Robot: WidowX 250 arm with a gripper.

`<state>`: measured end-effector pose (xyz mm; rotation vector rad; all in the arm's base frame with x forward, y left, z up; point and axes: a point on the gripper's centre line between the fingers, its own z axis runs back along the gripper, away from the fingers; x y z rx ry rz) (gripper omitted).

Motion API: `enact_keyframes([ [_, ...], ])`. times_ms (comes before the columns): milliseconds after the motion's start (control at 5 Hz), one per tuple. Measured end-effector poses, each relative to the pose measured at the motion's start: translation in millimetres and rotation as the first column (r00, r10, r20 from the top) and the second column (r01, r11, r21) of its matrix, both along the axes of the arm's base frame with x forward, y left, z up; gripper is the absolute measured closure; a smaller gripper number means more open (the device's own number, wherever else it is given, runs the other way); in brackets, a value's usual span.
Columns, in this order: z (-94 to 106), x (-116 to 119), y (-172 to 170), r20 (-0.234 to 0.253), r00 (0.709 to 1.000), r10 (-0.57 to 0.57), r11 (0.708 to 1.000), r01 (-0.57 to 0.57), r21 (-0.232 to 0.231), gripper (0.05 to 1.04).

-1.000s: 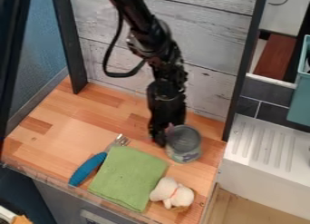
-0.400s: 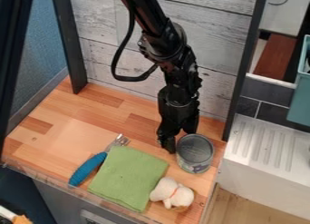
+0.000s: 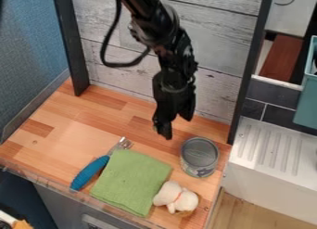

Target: The robot arm moved the can from the top left to the top right of the table.

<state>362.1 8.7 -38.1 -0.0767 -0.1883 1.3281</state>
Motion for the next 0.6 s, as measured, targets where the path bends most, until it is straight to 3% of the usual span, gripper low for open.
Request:
enact_keyframes([
  [200, 25.0, -1.3, 2.2, 0.042, 0.999, -0.007, 1.000, 0.006, 0.012, 0.084],
  [400, 29.6, -6.4, 7.5, 0.024, 0.996, -0.083, 0.996, 0.082, 0.031, 0.084],
  [600, 29.9, -6.2, 9.2, 0.023, 0.996, -0.086, 0.996, 0.085, 0.033, 0.084],
])
